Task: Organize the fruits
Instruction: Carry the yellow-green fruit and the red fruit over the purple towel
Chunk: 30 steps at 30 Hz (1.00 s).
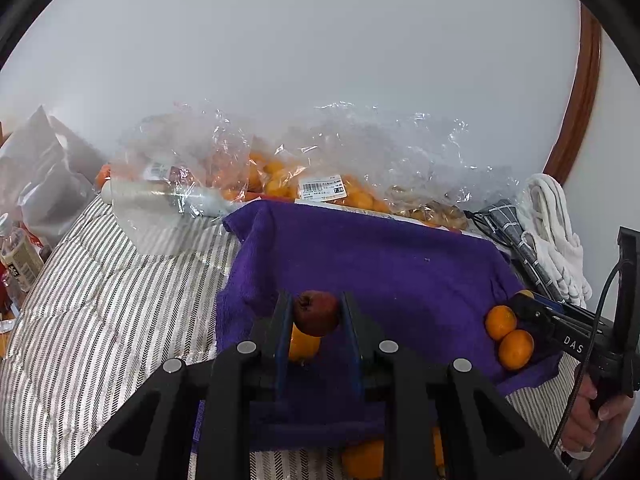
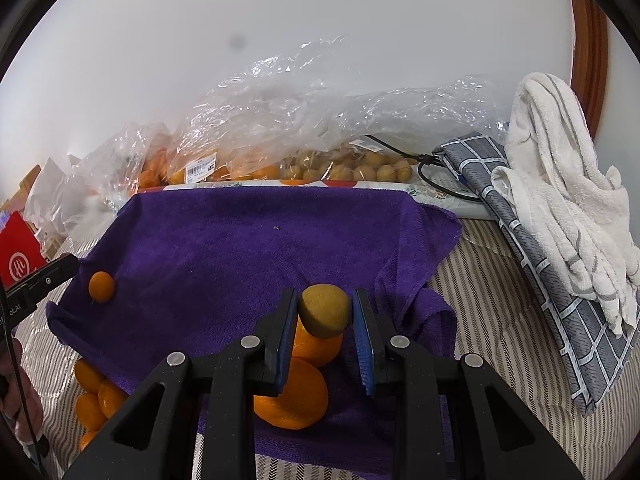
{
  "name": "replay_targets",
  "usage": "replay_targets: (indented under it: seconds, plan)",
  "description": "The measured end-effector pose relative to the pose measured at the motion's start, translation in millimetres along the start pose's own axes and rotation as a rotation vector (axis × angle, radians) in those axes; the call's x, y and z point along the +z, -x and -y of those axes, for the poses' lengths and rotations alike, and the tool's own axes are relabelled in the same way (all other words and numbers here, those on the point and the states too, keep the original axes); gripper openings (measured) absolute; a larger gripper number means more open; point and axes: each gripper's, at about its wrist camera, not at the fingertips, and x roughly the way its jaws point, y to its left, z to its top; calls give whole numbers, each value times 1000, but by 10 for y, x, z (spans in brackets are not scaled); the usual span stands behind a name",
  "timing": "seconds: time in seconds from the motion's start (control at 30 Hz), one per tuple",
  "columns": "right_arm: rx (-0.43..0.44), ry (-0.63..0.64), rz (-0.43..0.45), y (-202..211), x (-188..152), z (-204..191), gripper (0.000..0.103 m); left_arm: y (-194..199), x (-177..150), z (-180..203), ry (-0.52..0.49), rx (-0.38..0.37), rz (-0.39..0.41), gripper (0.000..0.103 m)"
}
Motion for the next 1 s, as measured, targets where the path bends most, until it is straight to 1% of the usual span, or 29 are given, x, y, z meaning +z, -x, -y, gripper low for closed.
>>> replay_targets:
  seconds: [0.37, 0.5, 0.57, 0.7, 0.87, 1.0]
  plan:
    - [-18, 9, -1, 10, 13, 11, 27, -5, 6, -33, 7, 0, -4, 23]
    - [-24, -6, -3, 2, 17, 48, 27, 12, 33, -117, 36, -16, -5, 23]
    - [-27, -9, -3, 6, 10, 62, 27, 19, 48, -168, 53, -36, -13, 23]
    - [-32, -8, -5, 10, -1, 89, 27, 50, 62, -187, 49, -38, -10, 23]
    - [-27, -13, -22, -18, -20, 103, 27, 43, 44, -128, 16, -44, -35, 23]
    - [-24, -10, -32, -38, -29, 98, 27, -1, 26, -140, 41, -83, -73, 23]
